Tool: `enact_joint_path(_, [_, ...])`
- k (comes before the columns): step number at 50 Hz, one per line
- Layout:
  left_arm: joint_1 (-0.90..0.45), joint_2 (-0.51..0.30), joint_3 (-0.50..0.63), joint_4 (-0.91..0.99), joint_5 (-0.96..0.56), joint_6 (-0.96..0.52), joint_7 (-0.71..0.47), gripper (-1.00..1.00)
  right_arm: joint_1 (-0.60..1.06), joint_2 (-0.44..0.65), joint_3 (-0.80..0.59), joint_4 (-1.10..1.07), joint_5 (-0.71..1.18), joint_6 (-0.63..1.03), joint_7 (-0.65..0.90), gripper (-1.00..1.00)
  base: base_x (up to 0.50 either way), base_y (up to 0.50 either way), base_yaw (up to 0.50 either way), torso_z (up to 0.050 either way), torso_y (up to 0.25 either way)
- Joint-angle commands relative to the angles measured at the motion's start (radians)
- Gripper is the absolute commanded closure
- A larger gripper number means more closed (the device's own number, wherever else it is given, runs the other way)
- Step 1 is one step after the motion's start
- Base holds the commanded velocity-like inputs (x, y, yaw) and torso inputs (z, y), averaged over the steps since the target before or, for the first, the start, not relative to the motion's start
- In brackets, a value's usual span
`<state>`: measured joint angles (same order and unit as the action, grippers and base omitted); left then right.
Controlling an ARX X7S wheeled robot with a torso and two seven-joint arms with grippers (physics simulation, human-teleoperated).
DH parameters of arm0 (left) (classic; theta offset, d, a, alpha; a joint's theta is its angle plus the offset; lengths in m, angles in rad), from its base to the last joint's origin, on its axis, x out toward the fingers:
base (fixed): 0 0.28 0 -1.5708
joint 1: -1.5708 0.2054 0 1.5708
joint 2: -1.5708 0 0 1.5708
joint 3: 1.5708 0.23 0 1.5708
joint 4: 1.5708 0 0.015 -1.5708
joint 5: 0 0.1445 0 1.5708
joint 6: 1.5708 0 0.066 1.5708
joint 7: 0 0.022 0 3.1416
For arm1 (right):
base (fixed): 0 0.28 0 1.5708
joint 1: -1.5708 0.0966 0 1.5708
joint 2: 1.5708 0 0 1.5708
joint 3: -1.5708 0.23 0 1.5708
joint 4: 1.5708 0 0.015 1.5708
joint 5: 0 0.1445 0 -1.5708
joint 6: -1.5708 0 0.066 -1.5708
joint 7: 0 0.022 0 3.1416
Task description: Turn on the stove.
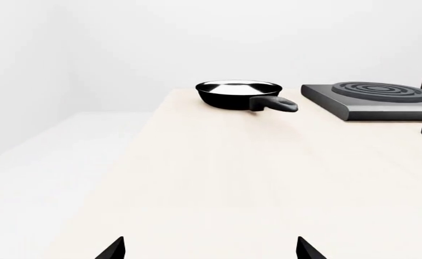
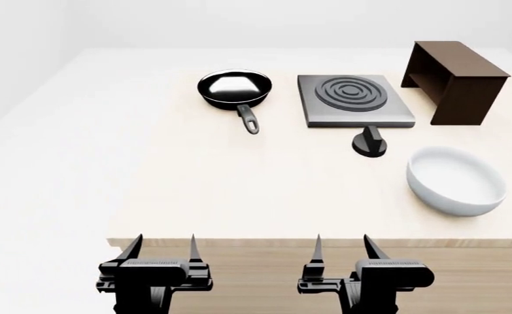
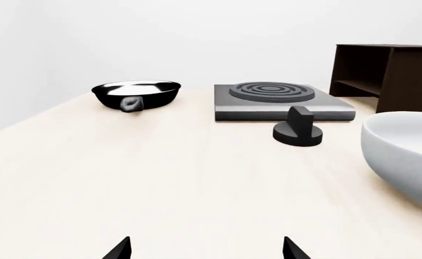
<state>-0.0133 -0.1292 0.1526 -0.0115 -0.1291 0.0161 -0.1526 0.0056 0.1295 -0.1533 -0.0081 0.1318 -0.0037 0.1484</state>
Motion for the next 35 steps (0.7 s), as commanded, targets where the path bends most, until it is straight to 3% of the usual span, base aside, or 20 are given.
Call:
enact_joint_path(1, [-0.004, -0.008, 0.01, -0.004, -0.009, 0.002, -0.008, -1.0, 0.006, 0.006, -0.011, 0.006, 0.001, 0.003, 0.016, -1.0, 0.0, 0.2, 0.0, 0.0, 0.0])
enact_joint_path(22, [-0.002, -0.02, 0.027, 0.0, -0.019, 0.004, -0.024, -1.0, 0.006, 0.02, -0.024, 0.0, 0.025, 0.011, 0.025, -1.0, 0.0, 0.14, 0.0, 0.0, 0.0])
enact_joint_path(35, [-0.006, -0.026, 0.037, -0.001, -0.026, 0.003, -0.032, -1.0, 0.013, 0.026, -0.03, 0.008, 0.035, 0.01, 0.031, -1.0, 0.27, 0.0, 0.0, 0.0, 0.0])
